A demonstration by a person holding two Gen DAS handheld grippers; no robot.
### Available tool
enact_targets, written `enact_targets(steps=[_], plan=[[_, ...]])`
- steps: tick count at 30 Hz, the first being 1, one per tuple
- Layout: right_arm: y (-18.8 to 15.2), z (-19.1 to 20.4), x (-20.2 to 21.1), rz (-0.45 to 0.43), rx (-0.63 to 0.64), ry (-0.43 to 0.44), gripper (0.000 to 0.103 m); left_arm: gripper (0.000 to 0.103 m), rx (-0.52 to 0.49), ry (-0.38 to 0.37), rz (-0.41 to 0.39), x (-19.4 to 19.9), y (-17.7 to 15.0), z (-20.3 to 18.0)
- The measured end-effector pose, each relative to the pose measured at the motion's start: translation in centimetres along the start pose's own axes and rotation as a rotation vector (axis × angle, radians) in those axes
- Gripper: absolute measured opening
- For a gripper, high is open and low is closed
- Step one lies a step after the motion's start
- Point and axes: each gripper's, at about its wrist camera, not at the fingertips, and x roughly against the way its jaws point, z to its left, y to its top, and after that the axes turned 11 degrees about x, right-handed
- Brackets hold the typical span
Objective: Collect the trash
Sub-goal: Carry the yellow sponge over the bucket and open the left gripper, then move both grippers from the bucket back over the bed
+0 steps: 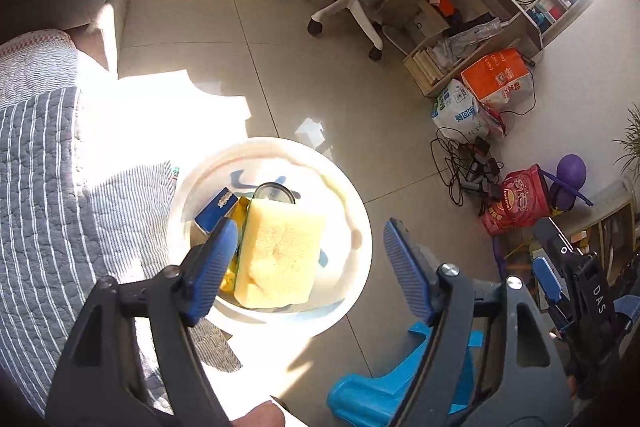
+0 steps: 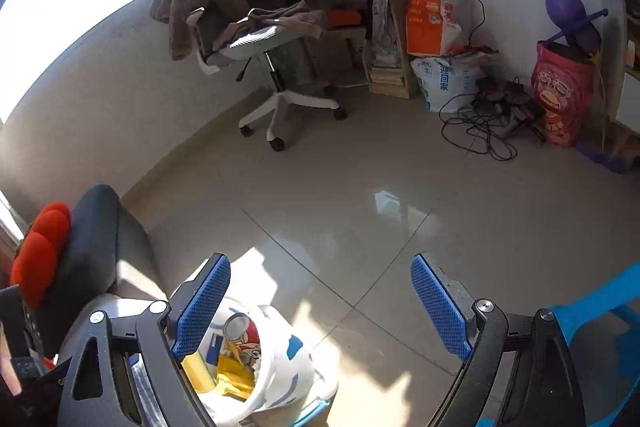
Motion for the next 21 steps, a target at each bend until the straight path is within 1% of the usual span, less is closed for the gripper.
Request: enact_targets(steps=[2, 4, 7, 13, 17, 21], plan=[[-0.1, 0.2, 0.0, 0.005, 0.011, -0.01, 0.093, 0.081, -0.021, 0.04, -0.03, 0.6, -0.2, 0.2], [-0.2, 0.8, 0.0, 0.006, 0.03, -0.016, 0.093, 0.083, -0.045, 0.097, -0.069, 1.3, -0.4, 0.5], [-0.4, 2.1, 0.3, -0.001, 0.074, -0.02, 0.093, 0.083, -0.073, 0.178, -0.123, 2.2, -0.8, 1.0], [-1.3, 5.8, 0.6, -0.01, 0.208, -0.029, 0.093, 0.084, -0.117, 0.286, -0.212, 4.2, -1.9, 2.2], [-2.4, 8.8, 0.9, -0.019, 0.307, -0.024, 0.093, 0.084, -0.129, 0.33, -0.256, 5.7, -2.6, 3.5], [-3.5, 11.3, 1.1, -0.023, 0.378, -0.011, 0.093, 0.084, -0.115, 0.355, -0.284, 7.2, -3.1, 5.2]])
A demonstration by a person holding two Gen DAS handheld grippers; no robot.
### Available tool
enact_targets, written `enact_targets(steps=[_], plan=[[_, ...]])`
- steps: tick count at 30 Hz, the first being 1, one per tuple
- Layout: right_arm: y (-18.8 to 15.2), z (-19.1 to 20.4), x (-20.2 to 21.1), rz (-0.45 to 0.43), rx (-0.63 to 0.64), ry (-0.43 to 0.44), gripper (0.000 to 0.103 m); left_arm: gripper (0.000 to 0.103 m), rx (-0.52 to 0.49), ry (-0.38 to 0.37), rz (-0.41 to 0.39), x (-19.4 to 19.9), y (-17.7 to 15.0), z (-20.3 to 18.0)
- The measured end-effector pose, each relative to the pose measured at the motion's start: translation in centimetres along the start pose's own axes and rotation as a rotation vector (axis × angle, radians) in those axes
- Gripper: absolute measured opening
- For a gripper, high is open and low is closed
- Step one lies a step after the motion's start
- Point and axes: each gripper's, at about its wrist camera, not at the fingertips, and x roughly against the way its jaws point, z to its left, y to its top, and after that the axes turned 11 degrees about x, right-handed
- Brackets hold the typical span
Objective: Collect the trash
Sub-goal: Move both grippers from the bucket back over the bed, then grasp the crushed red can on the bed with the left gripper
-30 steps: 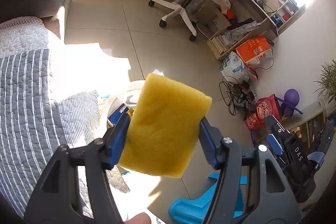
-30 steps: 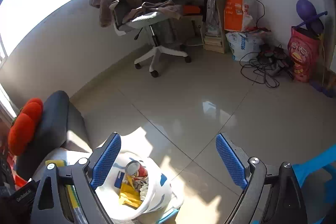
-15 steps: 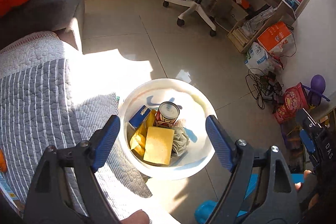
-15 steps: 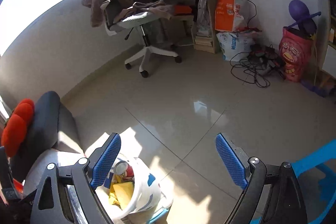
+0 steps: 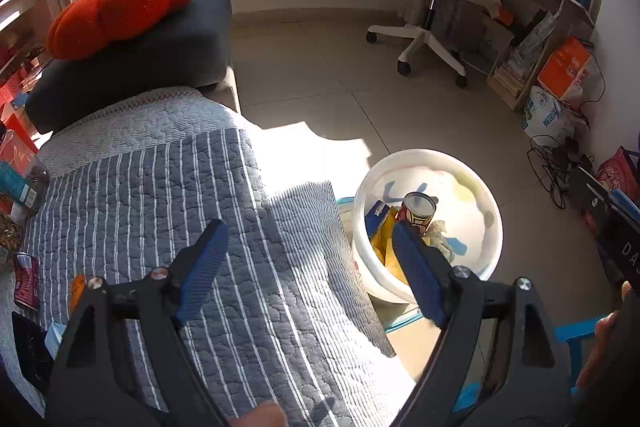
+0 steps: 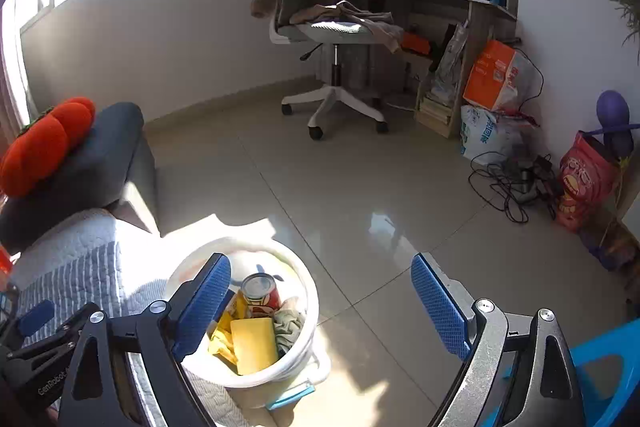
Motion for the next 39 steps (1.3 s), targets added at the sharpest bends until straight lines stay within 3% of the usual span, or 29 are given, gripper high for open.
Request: enact_targets(steps=[17, 30, 39], plan=[[-1.4, 12.9, 1.1, -0.017, 0.294, 0.101, 0.093, 0.085, 0.118, 0.174, 0.022, 0.8, -2.6, 11.3], [-3.4, 24.4, 1.0, -0.013, 0.516, 0.187, 0.093, 0.085, 0.282, 0.31, 0.04, 2.1, -3.3, 23.4], [-4.7, 30.2, 0.6, 0.033, 0.59, 0.263, 0.093, 0.085, 0.402, 0.421, 0.108, 2.0, -2.0, 32.6]])
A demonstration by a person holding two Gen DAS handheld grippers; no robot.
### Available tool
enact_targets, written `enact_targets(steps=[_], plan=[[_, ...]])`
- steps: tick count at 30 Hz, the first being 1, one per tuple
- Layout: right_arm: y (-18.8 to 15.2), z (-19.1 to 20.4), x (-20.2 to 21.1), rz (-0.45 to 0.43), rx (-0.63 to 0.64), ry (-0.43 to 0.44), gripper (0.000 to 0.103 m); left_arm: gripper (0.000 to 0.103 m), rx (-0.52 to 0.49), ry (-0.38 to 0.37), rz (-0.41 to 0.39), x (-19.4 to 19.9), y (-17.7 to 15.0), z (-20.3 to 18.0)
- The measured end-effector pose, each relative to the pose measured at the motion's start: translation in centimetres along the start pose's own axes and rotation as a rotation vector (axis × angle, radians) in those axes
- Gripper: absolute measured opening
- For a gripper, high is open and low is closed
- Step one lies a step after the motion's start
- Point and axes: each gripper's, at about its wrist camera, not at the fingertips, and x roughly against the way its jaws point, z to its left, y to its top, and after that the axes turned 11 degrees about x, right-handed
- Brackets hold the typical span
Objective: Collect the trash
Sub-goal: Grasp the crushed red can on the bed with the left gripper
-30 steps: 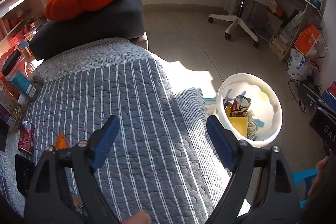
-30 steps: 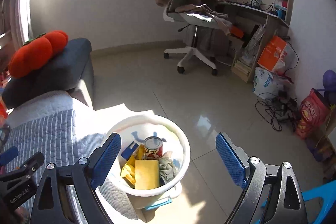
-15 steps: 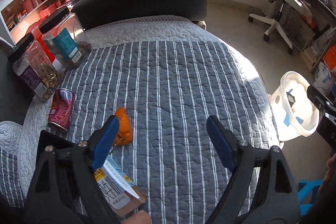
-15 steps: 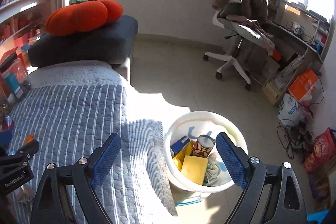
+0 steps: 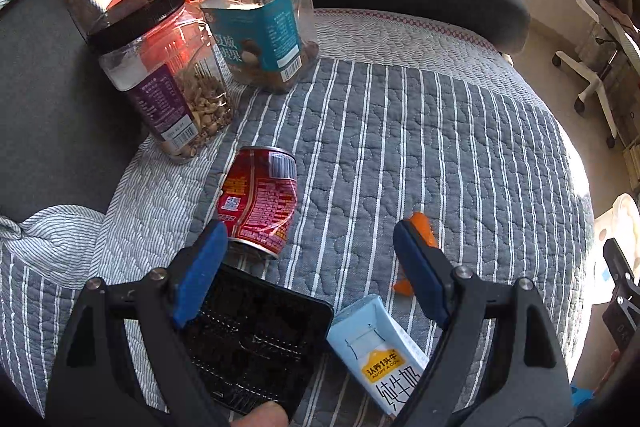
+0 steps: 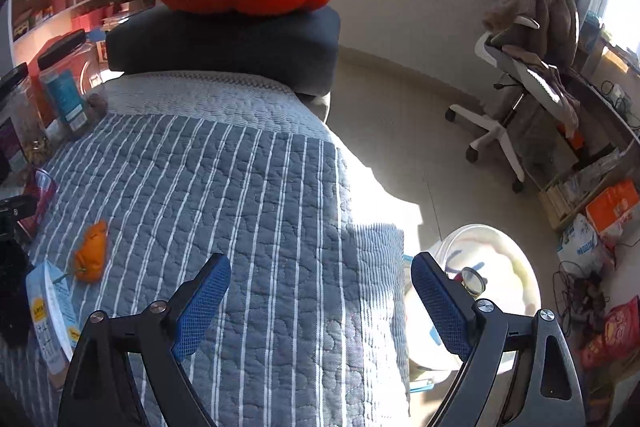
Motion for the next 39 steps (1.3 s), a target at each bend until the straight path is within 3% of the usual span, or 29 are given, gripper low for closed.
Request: enact_targets(steps=[8, 15, 19, 23, 29, 37, 39], plan=[[1.6, 4.6, -1.0, 0.022, 0.053, 0.118, 0.093, 0.085, 0.041, 0.043, 0.081, -1.8, 0.8, 6.3], [2.2, 8.0, -1.3, 0.036, 0.105, 0.245, 0.093, 0.085, 0.097, -0.041, 0.246, -3.6, -1.1, 10.2], [2.2, 9.5, -1.0, 0.033, 0.141, 0.283, 0.093, 0.085, 0.126, -0.1, 0.247, -3.5, -1.3, 11.5], [2.2, 10.1, -1.3, 0.047, 0.14, 0.291, 0.093, 0.085, 0.163, -0.17, 0.205, -3.7, 0.5, 10.9], [1.9, 9.9, -2.3, 0.087, 0.105, 0.308, 0.093, 0.085, 0.163, -0.212, 0.237, -6.0, 2.5, 8.0], [2.1, 10.1, -3.7, 0.136, 0.075, 0.34, 0.093, 0.085, 0.181, -0.184, 0.299, -8.7, 2.6, 7.1], [2.4, 10.5, -4.2, 0.151, 0.064, 0.367, 0.093, 0.077, 0.164, -0.174, 0.288, -8.6, 2.6, 6.7]])
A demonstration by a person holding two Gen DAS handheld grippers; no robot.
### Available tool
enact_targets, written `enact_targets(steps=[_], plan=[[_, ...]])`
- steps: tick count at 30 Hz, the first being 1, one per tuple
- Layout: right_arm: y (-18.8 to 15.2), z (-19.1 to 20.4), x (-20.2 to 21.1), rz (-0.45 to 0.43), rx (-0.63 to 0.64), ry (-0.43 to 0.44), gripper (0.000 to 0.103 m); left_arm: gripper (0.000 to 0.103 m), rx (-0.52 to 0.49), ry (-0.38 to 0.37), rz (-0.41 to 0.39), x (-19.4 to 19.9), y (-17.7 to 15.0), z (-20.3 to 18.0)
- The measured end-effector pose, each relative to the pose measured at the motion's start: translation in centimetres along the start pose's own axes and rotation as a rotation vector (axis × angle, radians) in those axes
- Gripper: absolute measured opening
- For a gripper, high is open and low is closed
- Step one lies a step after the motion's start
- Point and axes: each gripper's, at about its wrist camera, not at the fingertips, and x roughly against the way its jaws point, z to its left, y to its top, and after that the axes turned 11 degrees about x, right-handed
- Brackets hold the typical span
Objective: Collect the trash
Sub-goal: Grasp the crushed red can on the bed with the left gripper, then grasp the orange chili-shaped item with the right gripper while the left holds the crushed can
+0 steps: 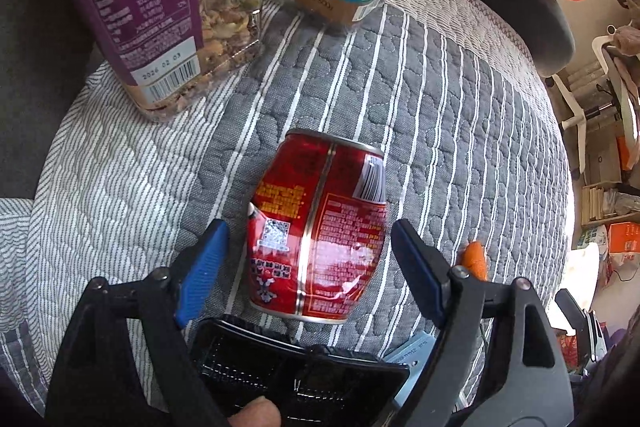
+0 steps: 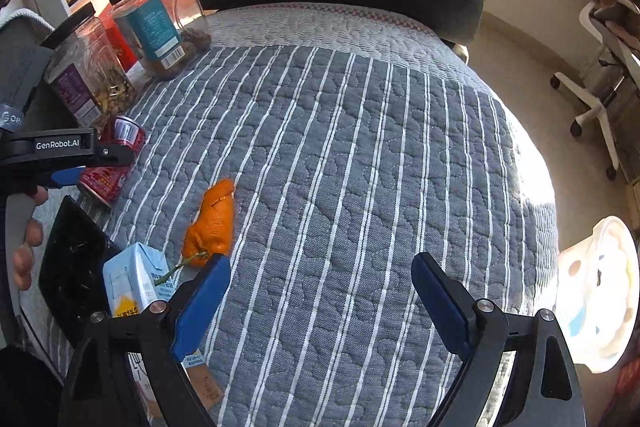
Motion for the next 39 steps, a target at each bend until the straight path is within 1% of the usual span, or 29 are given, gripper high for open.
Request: enact_targets(steps=[1, 3, 5, 8, 11, 13, 16, 17, 19, 20, 22, 23, 24, 25, 30, 39], plan=[[0.2, 0.0, -0.3, 0.006, -0.011, 0.018, 0.093, 0.066, -0.01, 0.005, 0.006, -0.1, -0.1, -0.2], [0.7, 0.1, -1.2, 0.031, -0.046, 0.08, 0.093, 0.067, -0.03, 0.02, 0.008, -0.2, -0.4, -0.6], [1.0, 0.0, -2.5, 0.068, -0.104, 0.167, 0.093, 0.066, -0.045, 0.029, -0.006, -0.1, -0.7, -0.9], [1.2, -0.2, -4.1, 0.098, -0.21, 0.278, 0.093, 0.066, -0.026, -0.023, -0.03, 1.4, -1.0, -0.9], [1.5, -0.1, -5.1, 0.116, -0.27, 0.348, 0.093, 0.066, -0.019, -0.088, -0.075, 3.7, -1.4, -0.8], [1.9, 0.6, -5.2, 0.115, -0.253, 0.342, 0.093, 0.066, -0.029, -0.122, -0.104, 5.2, -1.8, -0.8], [2.4, 2.1, -5.5, 0.118, -0.214, 0.314, 0.091, 0.067, -0.05, -0.155, -0.121, 6.4, -2.3, -1.1], [2.5, 2.5, -5.6, 0.12, -0.203, 0.3, 0.087, 0.067, -0.06, -0.163, -0.122, 7.1, -2.4, -0.6], [2.6, 3.1, -5.8, 0.12, -0.175, 0.259, 0.081, 0.067, -0.079, -0.165, -0.126, 7.4, -2.8, -0.9], [2.7, 3.4, -5.8, 0.116, -0.161, 0.235, 0.075, 0.067, -0.087, -0.16, -0.129, 7.1, -2.7, -1.1], [2.7, 3.7, -5.7, 0.105, -0.152, 0.215, 0.062, 0.067, -0.096, -0.146, -0.136, 6.6, -2.6, -1.6], [2.7, 3.7, -5.7, 0.099, -0.155, 0.217, 0.05, 0.067, -0.096, -0.142, -0.136, 6.6, -2.6, -1.5], [2.8, 3.7, -5.7, 0.094, -0.159, 0.23, 0.031, 0.067, -0.094, -0.14, -0.134, 6.2, -2.4, -1.7], [2.7, 3.5, -5.7, 0.096, -0.164, 0.248, 0.026, 0.067, -0.091, -0.139, -0.132, 6.2, -2.4, -1.6], [2.6, 2.8, -5.3, 0.081, -0.179, 0.257, 0.025, 0.066, -0.075, -0.139, -0.141, 6.6, -2.7, -1.4], [2.7, 0.1, -0.8, -0.03, -0.223, 0.25, 0.025, 0.067, -0.068, -0.172, -0.176, 7.6, -2.9, -1.5]])
